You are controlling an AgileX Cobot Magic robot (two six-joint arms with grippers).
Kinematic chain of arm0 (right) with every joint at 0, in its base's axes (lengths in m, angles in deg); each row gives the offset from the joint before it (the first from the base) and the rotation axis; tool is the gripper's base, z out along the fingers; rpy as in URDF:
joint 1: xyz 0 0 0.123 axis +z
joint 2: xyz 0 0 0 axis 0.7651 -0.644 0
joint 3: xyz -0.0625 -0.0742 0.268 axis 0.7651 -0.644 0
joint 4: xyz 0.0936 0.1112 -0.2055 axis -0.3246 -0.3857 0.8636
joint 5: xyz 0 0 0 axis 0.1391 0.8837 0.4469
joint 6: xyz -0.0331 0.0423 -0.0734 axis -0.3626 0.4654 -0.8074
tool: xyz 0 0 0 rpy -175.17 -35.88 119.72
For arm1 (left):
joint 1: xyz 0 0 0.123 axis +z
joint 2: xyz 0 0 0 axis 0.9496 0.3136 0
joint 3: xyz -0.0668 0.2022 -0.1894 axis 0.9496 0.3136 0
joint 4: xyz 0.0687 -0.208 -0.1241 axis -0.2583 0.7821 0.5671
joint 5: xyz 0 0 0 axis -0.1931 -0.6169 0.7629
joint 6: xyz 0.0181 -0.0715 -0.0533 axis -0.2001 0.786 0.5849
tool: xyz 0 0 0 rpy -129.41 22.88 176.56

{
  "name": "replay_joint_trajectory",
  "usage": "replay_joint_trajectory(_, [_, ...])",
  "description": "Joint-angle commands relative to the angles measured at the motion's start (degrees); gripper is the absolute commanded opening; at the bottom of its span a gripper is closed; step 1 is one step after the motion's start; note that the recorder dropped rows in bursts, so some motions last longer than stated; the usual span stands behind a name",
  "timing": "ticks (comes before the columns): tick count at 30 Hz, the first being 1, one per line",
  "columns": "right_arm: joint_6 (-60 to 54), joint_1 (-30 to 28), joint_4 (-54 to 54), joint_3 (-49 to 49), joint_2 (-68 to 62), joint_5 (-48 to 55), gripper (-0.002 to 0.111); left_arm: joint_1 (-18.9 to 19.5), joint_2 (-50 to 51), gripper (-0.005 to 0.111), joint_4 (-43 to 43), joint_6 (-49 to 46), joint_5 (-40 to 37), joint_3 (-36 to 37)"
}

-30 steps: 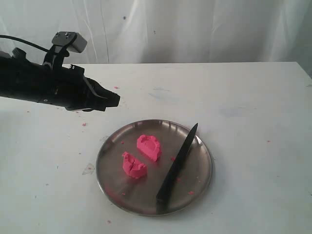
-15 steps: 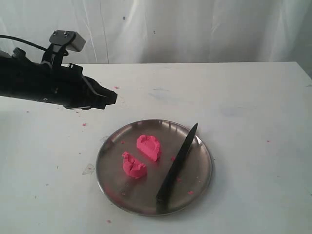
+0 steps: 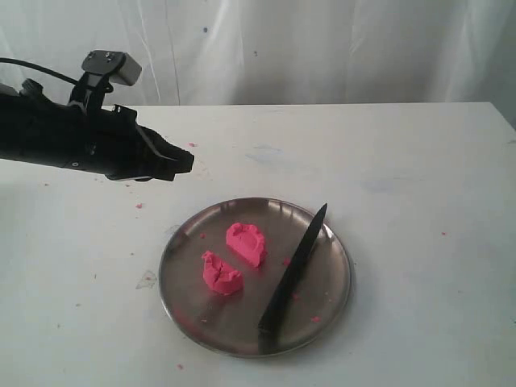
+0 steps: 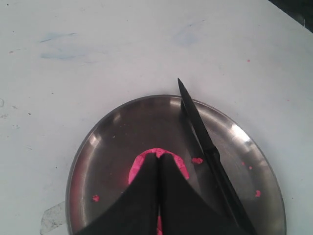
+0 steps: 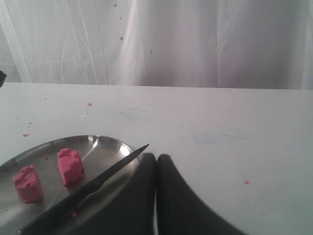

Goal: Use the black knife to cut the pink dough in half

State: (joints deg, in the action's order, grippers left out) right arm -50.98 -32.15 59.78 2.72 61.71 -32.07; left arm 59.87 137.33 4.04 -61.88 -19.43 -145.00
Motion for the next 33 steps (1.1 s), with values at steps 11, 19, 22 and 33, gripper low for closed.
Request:
replay_joint_trajectory(11, [0.26,-0.25,-0.29,-0.3,0.6,0.33,0.0,-0.24,0.52,0.0,0.81,0.04,0.12,-0.02])
replay_joint_trajectory(19, [0.26,-0.25,-0.29,-0.3,0.6,0.33,0.0,-0.24,-5.02,0.0,0.39,0.04,1.8,-0.02])
replay_joint_trajectory(22, [0.26,-0.25,-0.29,-0.3,0.6,0.33,0.0,-0.35,-10.21,0.0,0.39,0.04,1.91,-0.02])
replay_joint_trajectory(33, [0.26,-0.25,-0.29,-0.3,0.6,0.33,0.0,-0.35,-28.07,0.0,0.39,0.04,1.91,0.07])
